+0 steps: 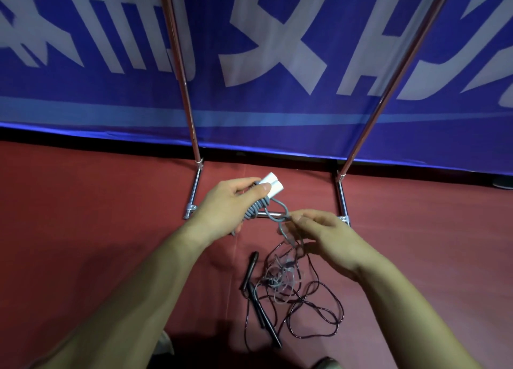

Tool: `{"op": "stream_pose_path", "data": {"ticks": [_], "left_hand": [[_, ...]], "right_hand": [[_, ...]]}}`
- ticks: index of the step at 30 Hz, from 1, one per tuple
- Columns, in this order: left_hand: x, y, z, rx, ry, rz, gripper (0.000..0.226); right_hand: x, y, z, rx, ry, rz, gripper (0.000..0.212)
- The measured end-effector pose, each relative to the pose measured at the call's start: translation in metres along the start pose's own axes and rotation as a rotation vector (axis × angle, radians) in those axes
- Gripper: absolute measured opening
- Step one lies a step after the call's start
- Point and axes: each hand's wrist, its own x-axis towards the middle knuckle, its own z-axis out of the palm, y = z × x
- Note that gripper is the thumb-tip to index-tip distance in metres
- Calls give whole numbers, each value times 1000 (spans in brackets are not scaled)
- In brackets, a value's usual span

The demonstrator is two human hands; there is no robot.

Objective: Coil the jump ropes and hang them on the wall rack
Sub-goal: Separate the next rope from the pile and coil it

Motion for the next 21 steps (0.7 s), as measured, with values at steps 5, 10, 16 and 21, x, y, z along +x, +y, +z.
{"op": "stream_pose_path", "data": {"ticks": [5, 10, 16, 21], "left_hand": [[1, 0, -1, 26, 10, 7, 23], [2, 0, -4, 33, 37, 18, 19], [4, -9, -8, 128, 60, 1, 18], [8, -16, -11, 130, 101, -36, 23]], "right_hand": [[1, 2, -2, 91, -4, 125, 12], [-3, 0, -5, -157, -74, 19, 21], [-1, -15, -12, 283, 72, -255, 45], [-8, -26, -16, 545, 130, -343, 40]]}}
